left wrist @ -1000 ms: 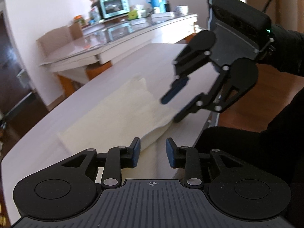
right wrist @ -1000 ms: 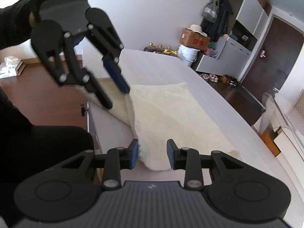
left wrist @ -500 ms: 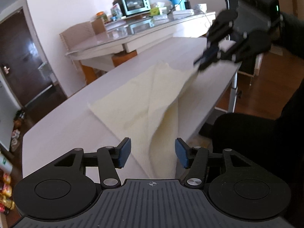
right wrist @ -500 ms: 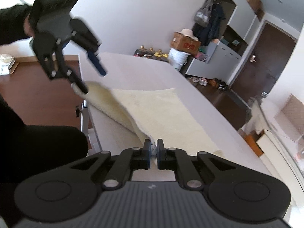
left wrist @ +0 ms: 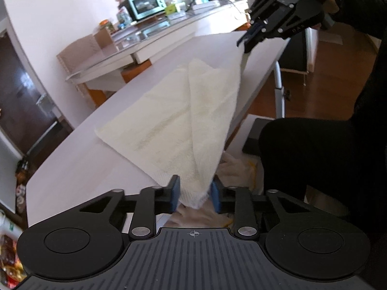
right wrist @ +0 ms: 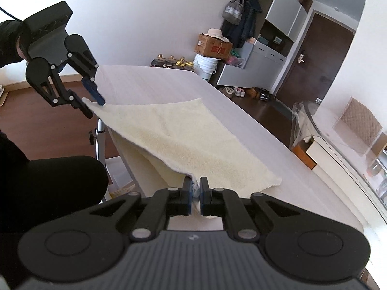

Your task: Fold towel

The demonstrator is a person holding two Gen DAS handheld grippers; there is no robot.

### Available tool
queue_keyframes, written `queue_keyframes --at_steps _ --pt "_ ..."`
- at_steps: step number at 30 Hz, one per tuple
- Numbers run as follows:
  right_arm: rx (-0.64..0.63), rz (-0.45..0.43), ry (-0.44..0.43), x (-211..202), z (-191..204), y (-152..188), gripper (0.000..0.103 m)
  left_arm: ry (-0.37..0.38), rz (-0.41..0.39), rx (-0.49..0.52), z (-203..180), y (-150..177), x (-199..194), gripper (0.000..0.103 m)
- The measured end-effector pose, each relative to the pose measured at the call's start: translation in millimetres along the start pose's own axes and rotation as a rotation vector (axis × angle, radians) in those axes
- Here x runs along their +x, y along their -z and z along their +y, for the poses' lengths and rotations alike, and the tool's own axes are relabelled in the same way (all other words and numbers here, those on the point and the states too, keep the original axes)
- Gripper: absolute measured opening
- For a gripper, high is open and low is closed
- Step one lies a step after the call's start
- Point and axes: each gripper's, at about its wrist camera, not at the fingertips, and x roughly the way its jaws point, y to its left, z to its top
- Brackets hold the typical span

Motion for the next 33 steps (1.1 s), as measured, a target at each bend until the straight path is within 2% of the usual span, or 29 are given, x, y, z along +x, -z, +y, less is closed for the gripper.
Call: queue_keyframes --at_steps 3,9,14,18,22,25,33 --pt "0.012 0.017 0.000 -3 1 5 0.007 0.014 0.001 0.020 -3 -4 -4 0.007" --pt "0.034 0.051 -0.007 -18 7 17 0.007 0.016 -0.027 -0.004 3 -15 -12 0.007" --pt "0.060 0.009 0.022 -40 2 12 0.007 -0.009 -0.067 -0.043 18 -32 -17 0.007" --pt "0.076 -0.030 0.052 -45 -15 -4 0.007 -0.052 -0.062 -0.059 34 -46 -11 0.007" --pt "0.085 -0.033 0.091 -23 -41 -20 0.007 -0.138 -0.045 -0.090 65 -68 10 0.007" --pt "0.106 -0.014 0.101 4 -64 -28 0.007 -0.165 -0.028 -0.113 87 -77 29 0.007" --pt "0.208 0.028 0.069 59 -107 -29 0.007 -0.172 0.031 -0.174 137 -83 79 0.007"
